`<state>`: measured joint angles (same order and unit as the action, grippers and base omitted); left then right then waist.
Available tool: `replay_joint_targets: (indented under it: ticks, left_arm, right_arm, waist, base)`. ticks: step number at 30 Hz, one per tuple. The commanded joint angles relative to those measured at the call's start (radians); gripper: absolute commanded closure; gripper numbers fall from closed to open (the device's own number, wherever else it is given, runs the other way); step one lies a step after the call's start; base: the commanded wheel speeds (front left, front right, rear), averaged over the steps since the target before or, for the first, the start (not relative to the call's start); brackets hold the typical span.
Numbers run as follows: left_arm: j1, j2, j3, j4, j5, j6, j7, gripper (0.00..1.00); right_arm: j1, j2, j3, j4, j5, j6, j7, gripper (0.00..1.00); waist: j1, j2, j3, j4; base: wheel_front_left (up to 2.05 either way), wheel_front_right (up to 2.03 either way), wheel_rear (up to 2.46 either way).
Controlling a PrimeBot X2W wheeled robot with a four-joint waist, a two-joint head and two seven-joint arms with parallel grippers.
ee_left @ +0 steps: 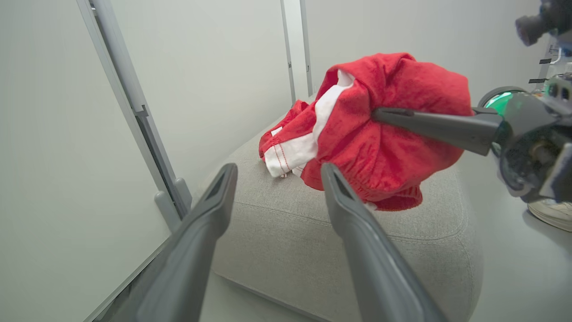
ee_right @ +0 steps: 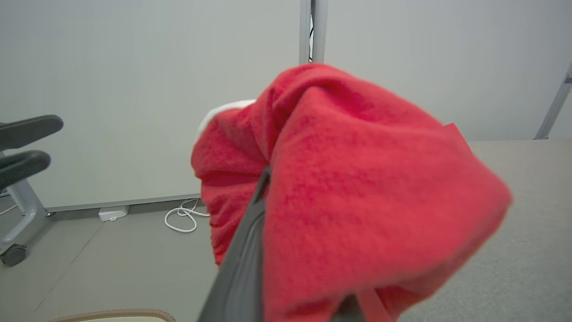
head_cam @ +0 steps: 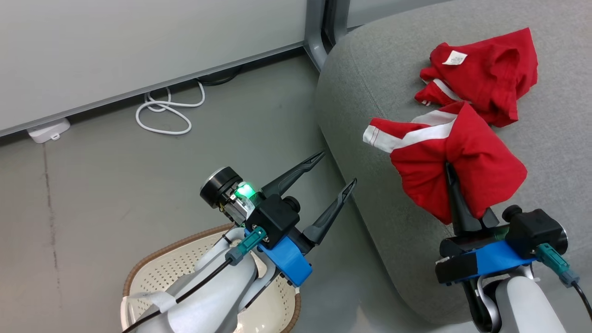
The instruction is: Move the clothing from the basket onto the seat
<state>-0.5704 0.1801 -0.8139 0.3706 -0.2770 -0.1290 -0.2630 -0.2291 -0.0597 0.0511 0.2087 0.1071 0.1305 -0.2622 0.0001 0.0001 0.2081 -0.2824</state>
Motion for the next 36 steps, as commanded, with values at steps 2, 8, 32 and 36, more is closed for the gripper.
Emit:
replay_joint_targets:
  ticks: [2,8,32,36]
  left_arm:
    - [-0.014,0.006,0.0,-0.002,0.0,-0.001,-0.003,0.0]
    - [-0.025,0.01,-0.005,-0.006,-0.004,-0.001,-0.003,0.0]
    - [-0.189,0.056,-0.029,-0.044,0.046,-0.001,-0.002,0.0]
    - [-0.228,0.067,-0.041,-0.051,0.051,-0.001,-0.002,0.0]
  right_arm:
    - [0.013,0.005,-0.008,-0.013,-0.002,0.0,-0.004,1.0]
    - [0.007,0.008,-0.021,-0.029,-0.005,0.0,-0.004,1.0]
    - [-0.6,-0.228,-0.394,-0.107,-0.044,0.0,-0.004,1.0]
    - [-0.668,-0.283,-0.482,-0.039,-0.025,0.0,-0.004,1.0]
  waist:
    - [-0.0001,-0.0001,0.016,-0.019]
    - [-0.0001,-0.0001,0.024,-0.02]
    - [-0.0001,-0.0001,0.392,0.05]
    - [-0.0001,-0.0001,0.474,0.047]
  base:
    - [0.0,0.0,0.0]
    - [0.0,0.0,0.0]
    - [0.0,0.0,0.0]
    - [0.0,0.0,0.0]
